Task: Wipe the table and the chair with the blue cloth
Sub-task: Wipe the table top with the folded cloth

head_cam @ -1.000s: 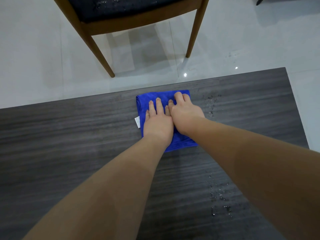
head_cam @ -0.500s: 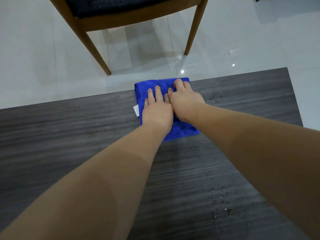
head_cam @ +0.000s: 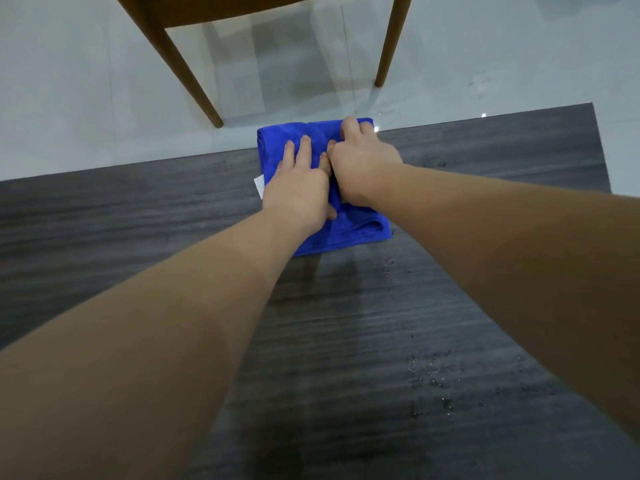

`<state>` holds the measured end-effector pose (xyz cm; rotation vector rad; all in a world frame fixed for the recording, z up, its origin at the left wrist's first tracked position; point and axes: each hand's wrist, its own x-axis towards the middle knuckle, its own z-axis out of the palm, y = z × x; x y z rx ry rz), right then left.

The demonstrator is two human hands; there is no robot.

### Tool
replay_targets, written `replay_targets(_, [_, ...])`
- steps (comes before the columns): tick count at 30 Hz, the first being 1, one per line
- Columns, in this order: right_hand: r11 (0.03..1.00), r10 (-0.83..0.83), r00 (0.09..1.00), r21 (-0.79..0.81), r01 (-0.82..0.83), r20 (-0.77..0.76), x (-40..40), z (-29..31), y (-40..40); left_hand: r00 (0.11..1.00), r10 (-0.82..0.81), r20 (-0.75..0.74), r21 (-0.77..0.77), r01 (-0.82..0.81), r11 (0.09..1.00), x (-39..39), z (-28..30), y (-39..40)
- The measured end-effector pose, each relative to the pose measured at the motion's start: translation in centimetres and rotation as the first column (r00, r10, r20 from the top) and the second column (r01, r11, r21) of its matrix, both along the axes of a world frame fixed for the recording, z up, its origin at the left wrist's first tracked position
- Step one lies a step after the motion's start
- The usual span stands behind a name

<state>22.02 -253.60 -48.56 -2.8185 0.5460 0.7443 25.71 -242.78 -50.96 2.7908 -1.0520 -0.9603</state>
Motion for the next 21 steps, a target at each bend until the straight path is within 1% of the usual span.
replay_targets(4, [0.999, 0.012, 0.999, 0.032, -0.013, 0.045, -0.6, -0.3, -0.6, 1.000, 0.015, 0.021, 0.048, -0.016, 0.999, 0.0, 0.5, -0.6])
replay_targets(7, [0.998, 0.033, 0.997, 0.054, -0.036, 0.066, -1.6, -0.7, -1.5, 1.000, -0.003, 0.029, 0.082, 0.000, 0.997, -0.6, 1.0, -1.3])
replay_targets(12, [0.999, 0.034, 0.998, 0.038, -0.036, 0.049, -3.8, -0.6, -6.0, 0.999, -0.019, 0.026, 0.051, 0.018, 0.999, -2.9, 0.6, -5.8])
replay_targets(15, [0.998, 0.044, 0.998, 0.045, -0.046, 0.045, -4.5, -0.7, -8.2, 0.998, -0.044, 0.036, 0.064, 0.042, 0.997, -3.3, 0.6, -8.0])
replay_targets(21, [0.999, 0.016, 0.998, 0.044, -0.018, 0.059, -4.3, -1.2, -8.5, 0.996, -0.078, 0.035, 0.088, 0.074, 0.993, -3.2, 0.8, -8.1])
